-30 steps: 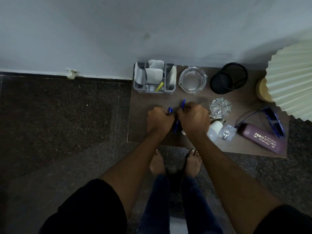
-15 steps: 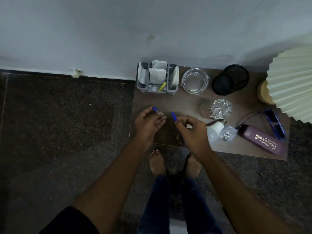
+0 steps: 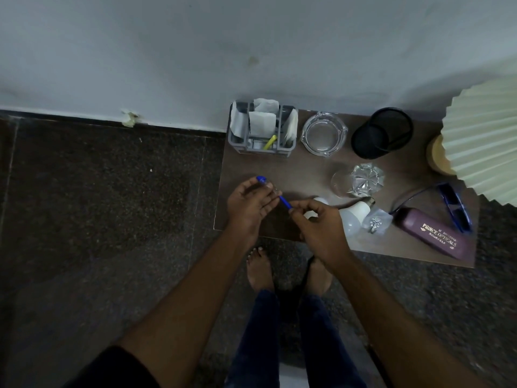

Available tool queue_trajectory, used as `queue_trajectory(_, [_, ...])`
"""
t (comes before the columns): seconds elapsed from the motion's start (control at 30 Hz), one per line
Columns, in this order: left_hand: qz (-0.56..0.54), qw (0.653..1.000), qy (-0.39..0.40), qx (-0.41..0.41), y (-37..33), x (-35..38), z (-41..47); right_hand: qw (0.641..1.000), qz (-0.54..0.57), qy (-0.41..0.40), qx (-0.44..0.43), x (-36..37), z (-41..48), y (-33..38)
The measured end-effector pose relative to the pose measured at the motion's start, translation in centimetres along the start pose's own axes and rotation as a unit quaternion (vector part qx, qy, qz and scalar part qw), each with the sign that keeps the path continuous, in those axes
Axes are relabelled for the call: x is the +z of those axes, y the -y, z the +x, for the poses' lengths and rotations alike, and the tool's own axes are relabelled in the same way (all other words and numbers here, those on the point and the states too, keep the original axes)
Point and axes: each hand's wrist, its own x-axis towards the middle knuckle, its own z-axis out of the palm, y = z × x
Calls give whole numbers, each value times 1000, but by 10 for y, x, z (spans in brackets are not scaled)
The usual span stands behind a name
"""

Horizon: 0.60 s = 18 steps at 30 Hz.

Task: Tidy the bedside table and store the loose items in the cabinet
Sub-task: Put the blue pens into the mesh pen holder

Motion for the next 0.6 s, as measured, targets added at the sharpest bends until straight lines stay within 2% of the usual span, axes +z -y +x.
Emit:
queue_trajectory(0.27, [15, 1000, 11, 11, 4, 5, -8, 1000, -6, 3, -26, -2, 5, 5])
queue_trajectory(0.43, [44, 998, 18, 36, 5, 10, -12, 999, 31, -3, 13, -1, 7, 9])
queue_trajectory(0.6, [71, 996, -3, 48, 0, 13, -12, 989, 130, 16, 71, -4, 8, 16])
